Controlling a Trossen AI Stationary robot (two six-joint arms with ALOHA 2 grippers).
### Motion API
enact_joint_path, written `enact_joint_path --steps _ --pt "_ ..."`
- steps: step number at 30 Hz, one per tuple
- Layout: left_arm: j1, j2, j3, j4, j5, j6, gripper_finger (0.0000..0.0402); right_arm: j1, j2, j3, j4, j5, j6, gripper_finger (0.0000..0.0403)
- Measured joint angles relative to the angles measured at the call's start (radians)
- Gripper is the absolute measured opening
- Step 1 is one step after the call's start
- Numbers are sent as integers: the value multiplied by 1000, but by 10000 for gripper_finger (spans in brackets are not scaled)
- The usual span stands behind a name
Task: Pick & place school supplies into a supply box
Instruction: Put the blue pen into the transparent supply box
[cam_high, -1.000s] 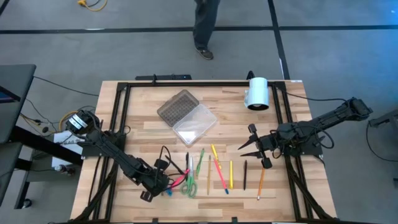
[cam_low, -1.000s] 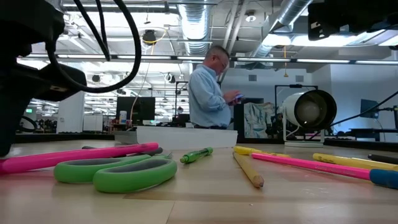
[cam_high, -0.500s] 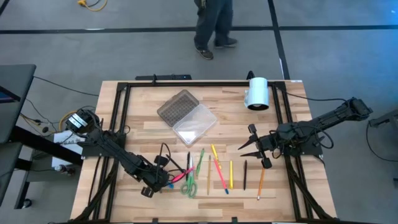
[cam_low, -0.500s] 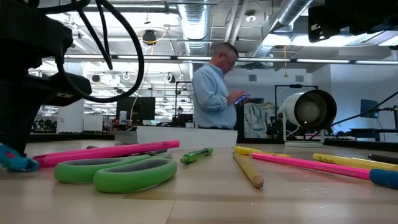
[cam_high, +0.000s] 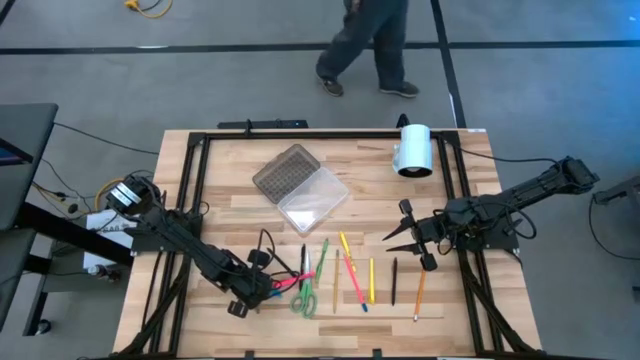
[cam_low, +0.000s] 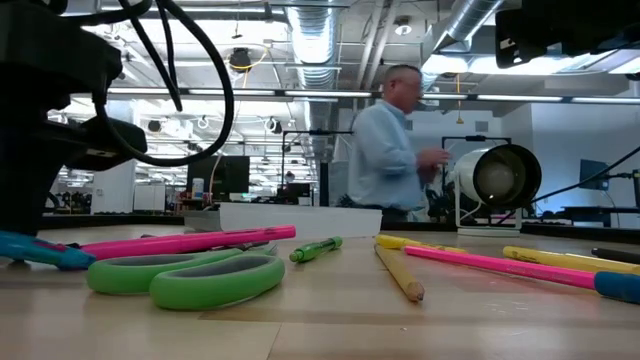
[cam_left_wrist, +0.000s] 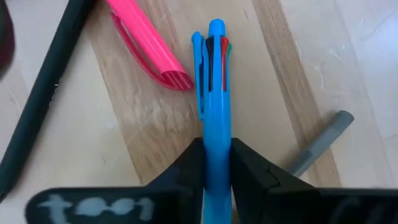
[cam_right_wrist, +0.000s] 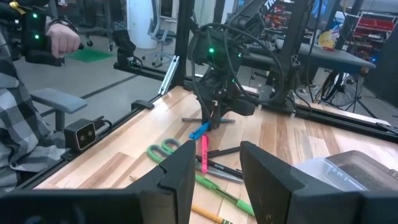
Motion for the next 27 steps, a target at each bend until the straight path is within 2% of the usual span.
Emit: enact_joint_path --steps 4,9,13,17,19,22,27 --pt "1 3 43 -77 -36 -1 58 0 0 0 -2 0 0 122" --pt "-1 3 109 -189 -83 -3 47 0 0 0 -3 0 0 122" --pt "-1 2 151 -221 -101 18 42 0 0 0 -3 0 0 122" --pt "-1 2 196 -265 -142 26 56 0 0 0 -3 0 0 122" --pt "0 1 220 -294 -218 27 60 0 0 0 -3 0 -1 122" --pt "19 1 249 -307 -384 42 59 0 0 0 -3 0 -8 122" --pt "124 0 265 -252 -645 50 48 0 0 0 -3 29 -9 122"
